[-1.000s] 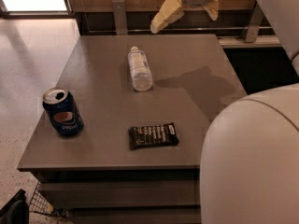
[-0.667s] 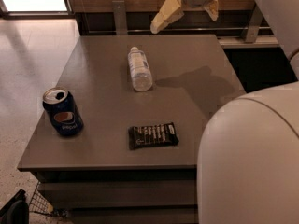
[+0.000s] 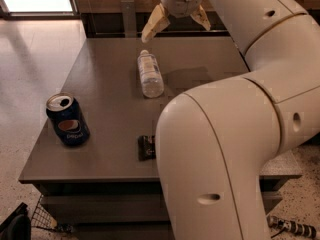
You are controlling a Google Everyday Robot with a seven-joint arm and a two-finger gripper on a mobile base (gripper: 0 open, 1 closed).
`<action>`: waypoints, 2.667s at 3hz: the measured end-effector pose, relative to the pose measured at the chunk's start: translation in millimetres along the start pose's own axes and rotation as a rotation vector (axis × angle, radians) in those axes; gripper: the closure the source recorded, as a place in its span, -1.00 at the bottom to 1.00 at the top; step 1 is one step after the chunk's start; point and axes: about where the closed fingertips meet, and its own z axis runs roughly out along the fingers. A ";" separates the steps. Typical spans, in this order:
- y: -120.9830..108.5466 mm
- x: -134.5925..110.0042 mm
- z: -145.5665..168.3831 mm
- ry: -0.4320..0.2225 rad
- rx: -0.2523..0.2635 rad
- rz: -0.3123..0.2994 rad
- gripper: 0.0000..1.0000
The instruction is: Place blue plastic bottle upright
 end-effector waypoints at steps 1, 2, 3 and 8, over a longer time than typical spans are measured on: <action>34.0 -14.3 37.1 0.062 -0.026 0.033 -1.00; 54.7 -17.4 66.1 0.110 -0.078 0.058 -1.00; 60.4 -12.4 78.2 0.142 -0.129 0.090 -1.00; 75.4 26.5 102.4 0.249 -0.160 0.075 -0.73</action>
Offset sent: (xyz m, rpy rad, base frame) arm -0.0085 0.0613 -0.0735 0.0177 0.3659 -0.0649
